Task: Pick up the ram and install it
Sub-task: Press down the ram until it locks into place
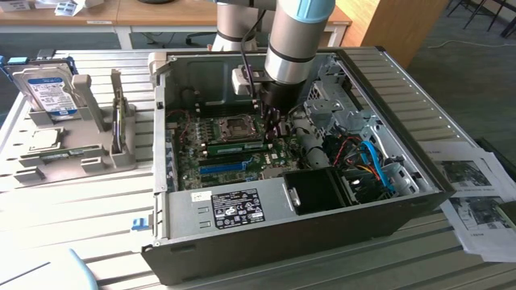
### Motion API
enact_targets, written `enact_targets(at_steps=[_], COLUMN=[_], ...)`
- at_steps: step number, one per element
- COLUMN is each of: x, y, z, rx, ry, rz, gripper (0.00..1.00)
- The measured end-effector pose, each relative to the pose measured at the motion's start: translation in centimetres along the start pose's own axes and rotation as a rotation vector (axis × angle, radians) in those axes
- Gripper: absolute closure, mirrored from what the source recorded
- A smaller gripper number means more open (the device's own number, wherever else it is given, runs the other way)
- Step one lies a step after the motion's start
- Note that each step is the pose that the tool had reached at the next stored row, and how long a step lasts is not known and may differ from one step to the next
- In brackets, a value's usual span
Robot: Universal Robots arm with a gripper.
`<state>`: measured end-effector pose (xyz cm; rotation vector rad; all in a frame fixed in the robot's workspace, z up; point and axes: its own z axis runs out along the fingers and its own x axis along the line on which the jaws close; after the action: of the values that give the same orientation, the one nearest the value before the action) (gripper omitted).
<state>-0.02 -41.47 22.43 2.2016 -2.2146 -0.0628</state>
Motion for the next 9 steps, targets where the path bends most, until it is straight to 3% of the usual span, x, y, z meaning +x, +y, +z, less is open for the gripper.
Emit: enact_targets(at_steps=[9], x=[0.01], y=[0.00], z=[0.08], rx=[0.0000], ry=[0.0000], rz=[0.000], gripper=[0.91])
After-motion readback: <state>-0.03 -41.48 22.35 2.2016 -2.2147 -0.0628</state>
